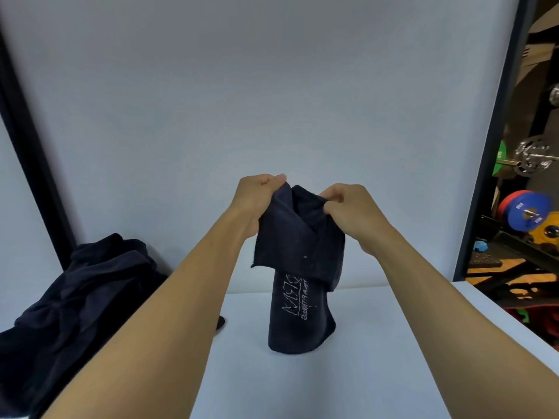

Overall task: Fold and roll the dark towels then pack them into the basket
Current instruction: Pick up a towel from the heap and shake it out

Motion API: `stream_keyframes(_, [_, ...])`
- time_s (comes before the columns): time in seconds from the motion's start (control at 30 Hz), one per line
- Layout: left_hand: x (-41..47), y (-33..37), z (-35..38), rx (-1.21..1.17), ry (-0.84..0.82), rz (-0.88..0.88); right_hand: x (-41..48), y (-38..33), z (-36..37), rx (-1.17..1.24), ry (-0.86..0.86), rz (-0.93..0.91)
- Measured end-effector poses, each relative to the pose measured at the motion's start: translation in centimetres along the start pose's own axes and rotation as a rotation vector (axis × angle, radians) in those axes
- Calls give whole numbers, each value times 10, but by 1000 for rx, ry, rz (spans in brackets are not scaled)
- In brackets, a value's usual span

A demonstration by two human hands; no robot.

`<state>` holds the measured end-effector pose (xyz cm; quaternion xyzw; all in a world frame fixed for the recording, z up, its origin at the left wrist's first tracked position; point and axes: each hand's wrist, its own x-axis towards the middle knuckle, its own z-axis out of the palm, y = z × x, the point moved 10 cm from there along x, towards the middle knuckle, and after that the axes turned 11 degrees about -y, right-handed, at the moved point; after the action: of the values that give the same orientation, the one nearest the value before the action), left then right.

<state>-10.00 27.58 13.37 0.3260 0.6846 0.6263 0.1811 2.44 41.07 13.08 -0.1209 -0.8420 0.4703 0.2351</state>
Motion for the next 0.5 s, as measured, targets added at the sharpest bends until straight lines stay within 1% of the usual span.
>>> stream_keyframes(0.07, [-3, 7, -7, 78, -53, 6, 0, 15, -17, -191, 89, 85])
stream_keyframes(0.13, [-6, 18, -10, 230, -102, 30, -1, 33, -26, -504, 54, 225])
stream_keyframes(0.17, [-7, 23, -10, 309, -129, 49, 0, 36, -22, -610, 10, 234])
stream_keyframes(0.2, [-7, 29, -6, 383, -162, 72, 0, 29, -12, -627, -35, 153])
stream_keyframes(0.23, [-8, 33, 0, 437, -200, 92, 0, 12, 3, -551, -89, 12])
stream_keyframes(0.27, [-8, 37, 8, 470, -238, 109, -2, -8, 18, -406, -144, -115])
stream_keyframes(0.3, [-9, 39, 17, 479, -271, 121, -4, -26, 31, -265, -197, -192])
stream_keyframes(0.37, [-11, 42, 27, 445, -309, 145, -1, -43, 43, -112, -243, -216])
stream_keyframes(0.43, [-11, 38, 25, 391, -339, 125, 5, -45, 39, -115, -199, -185])
stream_keyframes(0.47, [-11, 32, 21, 396, -358, 88, 9, -41, 34, -118, -171, -166])
stream_keyframes(0.5, [-11, 23, 16, 451, -379, 40, 12, -37, 31, -119, -149, -150])
